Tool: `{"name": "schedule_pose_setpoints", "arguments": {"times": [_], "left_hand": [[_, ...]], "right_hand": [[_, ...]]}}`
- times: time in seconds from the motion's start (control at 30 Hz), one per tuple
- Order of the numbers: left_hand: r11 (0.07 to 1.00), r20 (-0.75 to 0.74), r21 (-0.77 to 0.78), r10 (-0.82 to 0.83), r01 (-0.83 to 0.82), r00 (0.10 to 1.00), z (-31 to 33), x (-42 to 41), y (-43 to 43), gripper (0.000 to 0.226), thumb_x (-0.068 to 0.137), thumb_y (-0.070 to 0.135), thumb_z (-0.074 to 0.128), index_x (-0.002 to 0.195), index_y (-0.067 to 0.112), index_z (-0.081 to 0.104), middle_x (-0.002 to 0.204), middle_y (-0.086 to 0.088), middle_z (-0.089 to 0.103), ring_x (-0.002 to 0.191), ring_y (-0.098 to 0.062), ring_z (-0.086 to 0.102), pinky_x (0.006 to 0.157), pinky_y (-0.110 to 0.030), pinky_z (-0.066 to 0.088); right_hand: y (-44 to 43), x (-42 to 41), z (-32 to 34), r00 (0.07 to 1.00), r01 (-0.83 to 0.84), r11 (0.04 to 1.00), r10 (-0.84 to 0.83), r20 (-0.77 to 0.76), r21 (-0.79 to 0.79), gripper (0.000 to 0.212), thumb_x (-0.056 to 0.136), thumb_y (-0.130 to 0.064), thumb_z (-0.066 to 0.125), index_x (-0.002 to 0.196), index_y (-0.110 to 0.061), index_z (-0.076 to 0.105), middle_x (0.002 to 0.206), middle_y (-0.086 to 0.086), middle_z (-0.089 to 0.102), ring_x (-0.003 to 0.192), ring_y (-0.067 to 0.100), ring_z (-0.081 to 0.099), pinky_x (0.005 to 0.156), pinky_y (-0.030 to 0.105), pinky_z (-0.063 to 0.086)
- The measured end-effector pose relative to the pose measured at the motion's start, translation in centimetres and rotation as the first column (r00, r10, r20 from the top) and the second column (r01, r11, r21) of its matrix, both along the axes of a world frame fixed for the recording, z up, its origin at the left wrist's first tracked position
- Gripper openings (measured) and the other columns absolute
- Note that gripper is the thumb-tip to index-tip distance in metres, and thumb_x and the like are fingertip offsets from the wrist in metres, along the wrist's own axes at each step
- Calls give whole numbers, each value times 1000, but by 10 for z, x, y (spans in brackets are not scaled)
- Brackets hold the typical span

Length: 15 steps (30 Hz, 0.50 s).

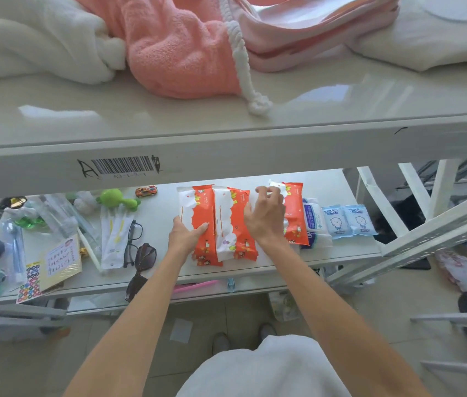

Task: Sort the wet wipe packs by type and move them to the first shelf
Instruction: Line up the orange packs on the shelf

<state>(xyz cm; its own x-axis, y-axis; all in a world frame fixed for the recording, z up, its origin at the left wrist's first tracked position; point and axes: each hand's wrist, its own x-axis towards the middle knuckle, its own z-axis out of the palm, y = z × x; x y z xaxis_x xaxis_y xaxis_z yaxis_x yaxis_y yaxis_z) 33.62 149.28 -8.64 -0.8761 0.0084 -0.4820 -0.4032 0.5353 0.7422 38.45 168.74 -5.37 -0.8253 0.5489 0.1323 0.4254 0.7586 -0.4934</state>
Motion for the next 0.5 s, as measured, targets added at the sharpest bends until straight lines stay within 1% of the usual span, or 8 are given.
{"name": "schedule_pose_setpoints", "arguments": {"times": [0.03,0.1,0.17,0.2,0.27,0.33,0.43,0.5], "left_hand": [[1000,-15,0,1,-1,1000,0,4,0,70,90,42,76,142,12,39,138,-10,60,125,-32,59,102,-46,52],[1000,-28,0,4,-4,1000,0,9,0,71,92,41,75,145,10,38,139,-9,58,128,-31,57,103,-45,49],[1000,-22,14,3,-3,1000,1,9,-1,69,91,40,75,144,11,40,135,-7,59,128,-30,57,104,-45,49],[1000,-15,24,5,-4,1000,2,8,-3,66,91,40,76,142,12,43,132,-6,61,126,-29,59,104,-45,51],[999,-5,40,1,-1,1000,3,6,-7,59,90,38,76,138,15,49,125,-2,64,121,-27,62,104,-46,52],[999,7,39,-14,13,1000,4,4,-11,53,91,36,76,135,18,53,126,0,67,119,-24,64,103,-47,53],[999,19,44,-33,32,999,7,3,-15,46,93,32,74,134,19,57,127,-1,69,117,-24,65,94,-42,56],[998,29,50,-46,44,999,8,3,-17,43,95,29,72,134,18,58,126,-1,70,118,-25,65,88,-39,54]], "right_hand": [[17,3,2,995,104,994,-104,4,17,47,91,-31,67,129,-5,58,131,20,55,120,35,55,96,48,50],[51,9,0,937,300,954,-292,193,-12,66,87,-46,71,134,-3,51,131,22,54,122,40,53,99,51,45],[72,12,-6,860,384,919,-322,396,-85,85,81,-59,75,137,-2,46,137,22,55,128,40,53,103,50,44],[76,14,-10,850,384,913,-290,439,-141,91,77,-61,78,138,-2,45,138,21,56,129,39,54,103,49,45],[77,17,-17,870,357,905,-232,435,-231,93,73,-60,82,136,-1,48,137,19,61,127,37,59,98,44,50],[77,17,-17,894,330,898,-199,402,-290,82,78,-56,82,132,0,56,133,19,65,123,37,63,93,42,52],[74,13,-5,933,302,886,-200,298,-351,57,97,-45,66,121,7,64,126,26,68,117,42,64,91,42,51],[65,13,7,960,270,878,-214,178,-396,52,104,-42,57,113,8,67,116,26,72,103,41,69,79,38,50]]}}
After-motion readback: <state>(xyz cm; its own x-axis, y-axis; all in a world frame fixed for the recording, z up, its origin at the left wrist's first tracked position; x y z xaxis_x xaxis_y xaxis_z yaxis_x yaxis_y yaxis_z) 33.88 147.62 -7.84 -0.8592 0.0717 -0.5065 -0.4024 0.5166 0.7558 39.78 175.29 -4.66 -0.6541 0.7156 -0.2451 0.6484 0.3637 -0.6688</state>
